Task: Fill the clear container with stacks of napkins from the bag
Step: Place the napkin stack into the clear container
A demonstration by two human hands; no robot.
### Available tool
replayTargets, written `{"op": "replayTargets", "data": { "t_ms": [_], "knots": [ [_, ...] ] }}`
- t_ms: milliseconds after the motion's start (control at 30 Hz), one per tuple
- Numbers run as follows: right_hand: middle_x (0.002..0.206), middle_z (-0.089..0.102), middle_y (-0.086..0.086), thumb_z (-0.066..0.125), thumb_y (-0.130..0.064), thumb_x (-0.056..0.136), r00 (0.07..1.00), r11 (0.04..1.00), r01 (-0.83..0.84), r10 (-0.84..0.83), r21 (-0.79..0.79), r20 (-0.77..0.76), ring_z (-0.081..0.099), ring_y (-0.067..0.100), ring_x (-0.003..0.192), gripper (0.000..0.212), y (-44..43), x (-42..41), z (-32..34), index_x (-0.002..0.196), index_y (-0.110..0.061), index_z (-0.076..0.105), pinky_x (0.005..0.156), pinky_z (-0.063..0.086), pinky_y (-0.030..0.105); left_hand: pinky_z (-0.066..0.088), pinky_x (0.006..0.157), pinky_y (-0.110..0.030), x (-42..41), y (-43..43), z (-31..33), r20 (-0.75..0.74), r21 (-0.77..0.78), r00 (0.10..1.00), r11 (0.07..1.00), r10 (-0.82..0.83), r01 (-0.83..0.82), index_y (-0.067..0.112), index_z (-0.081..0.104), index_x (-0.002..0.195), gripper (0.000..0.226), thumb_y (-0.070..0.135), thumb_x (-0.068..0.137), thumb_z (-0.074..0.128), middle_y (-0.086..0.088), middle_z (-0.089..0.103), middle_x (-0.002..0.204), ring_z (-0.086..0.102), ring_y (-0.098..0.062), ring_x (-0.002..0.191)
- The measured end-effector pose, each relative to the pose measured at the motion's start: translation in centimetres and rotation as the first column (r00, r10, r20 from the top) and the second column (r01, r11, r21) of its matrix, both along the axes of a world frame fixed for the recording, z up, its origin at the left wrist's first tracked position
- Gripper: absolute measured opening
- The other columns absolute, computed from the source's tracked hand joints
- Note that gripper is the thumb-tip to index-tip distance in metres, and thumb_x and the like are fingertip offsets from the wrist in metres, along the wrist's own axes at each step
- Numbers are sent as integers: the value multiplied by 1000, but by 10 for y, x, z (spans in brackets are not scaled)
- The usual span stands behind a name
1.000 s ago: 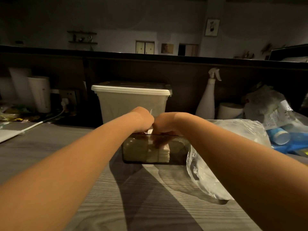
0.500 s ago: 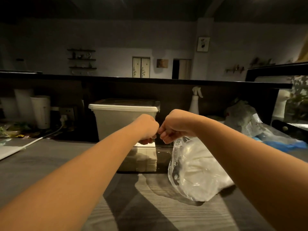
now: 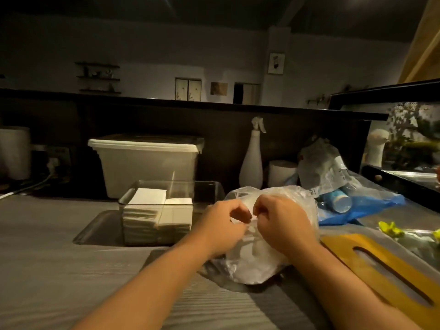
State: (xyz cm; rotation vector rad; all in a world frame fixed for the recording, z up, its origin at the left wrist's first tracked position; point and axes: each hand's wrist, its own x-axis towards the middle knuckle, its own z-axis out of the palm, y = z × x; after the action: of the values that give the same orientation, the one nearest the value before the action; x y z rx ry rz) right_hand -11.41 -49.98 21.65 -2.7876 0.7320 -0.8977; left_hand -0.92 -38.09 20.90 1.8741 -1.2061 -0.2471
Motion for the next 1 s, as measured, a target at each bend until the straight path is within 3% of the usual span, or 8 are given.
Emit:
{"op": "replayTargets", "data": {
  "t_ms": [100, 200, 333, 433, 600, 800, 900, 1000],
  "knots": [
    [100, 55, -19, 64, -20, 89, 982, 987, -151, 155, 48, -110, 48, 3, 99, 21, -16, -11, -2, 94, -40, 63, 85, 40, 18, 45, 63, -16, 8, 3, -7, 203, 54, 978, 998, -41, 31, 40, 61, 118, 36, 19, 89, 64, 17, 62, 94, 52, 0, 64],
    [116, 48, -22, 70, -31, 84, 956, 969, -227, 240, 98, -167, 40, 4, 118, 28, -23, -16, 0, 102, -47, 57, 103, 34, 26, 37, 55, -11, 13, 8, -8, 225, 103, 972, 994, -67, 45, 43, 57, 127, 47, 22, 86, 69, 15, 55, 78, 51, -1, 58],
    [152, 32, -16, 76, -52, 75, 928, 980, -166, 193, 110, -319, 20, 14, 142, 59, -19, -17, -4, 127, -52, 47, 118, 21, 42, 46, 63, -16, 9, 9, -16, 286, 177, 955, 984, -72, 22, 44, 42, 139, 66, 22, 84, 72, 13, 56, 120, 54, -5, 76],
    [157, 26, -16, 74, -48, 80, 935, 987, -109, 142, 118, -326, 15, 16, 146, 62, -15, -16, -5, 134, -52, 43, 120, 17, 44, 52, 85, -21, 4, 13, -14, 345, 112, 937, 994, -46, 7, 49, 45, 131, 64, 7, 86, 64, 21, 37, 145, 52, -7, 112],
    [146, 43, -15, 64, -35, 91, 971, 995, -94, 86, -25, -221, 33, 13, 137, 43, -13, -12, -9, 132, -40, 52, 113, 27, 30, 52, 93, -28, 3, 19, -7, 353, -41, 934, 998, 49, -37, 36, 68, 100, 43, -1, 85, 52, 26, 41, 137, 47, -4, 116],
    [154, 40, -9, 52, -41, 96, 968, 990, -19, -16, -138, -251, 38, 21, 138, 56, -8, -6, -13, 148, -40, 32, 113, 31, 38, 41, 100, -19, 4, 18, -7, 317, -86, 944, 994, 92, -68, 32, 62, 126, 54, -2, 85, 50, 18, 48, 139, 48, -6, 125],
    [144, 53, -10, 47, -39, 100, 965, 968, -83, 19, -238, -262, 45, 15, 133, 40, -6, -1, -14, 140, -38, 50, 112, 33, 33, 45, 98, -22, 3, 21, -4, 287, -107, 952, 991, 103, -75, 33, 55, 133, 59, -1, 85, 51, 18, 45, 142, 52, -8, 115],
    [133, 61, -7, 49, -35, 101, 967, 968, -81, 19, -236, -252, 53, 15, 124, 37, -8, 0, -12, 137, -38, 55, 106, 38, 29, 50, 88, -24, 4, 23, -3, 274, -129, 956, 989, 105, -71, 34, 54, 133, 60, -1, 85, 52, 21, 45, 142, 49, -6, 76]
  ]
}}
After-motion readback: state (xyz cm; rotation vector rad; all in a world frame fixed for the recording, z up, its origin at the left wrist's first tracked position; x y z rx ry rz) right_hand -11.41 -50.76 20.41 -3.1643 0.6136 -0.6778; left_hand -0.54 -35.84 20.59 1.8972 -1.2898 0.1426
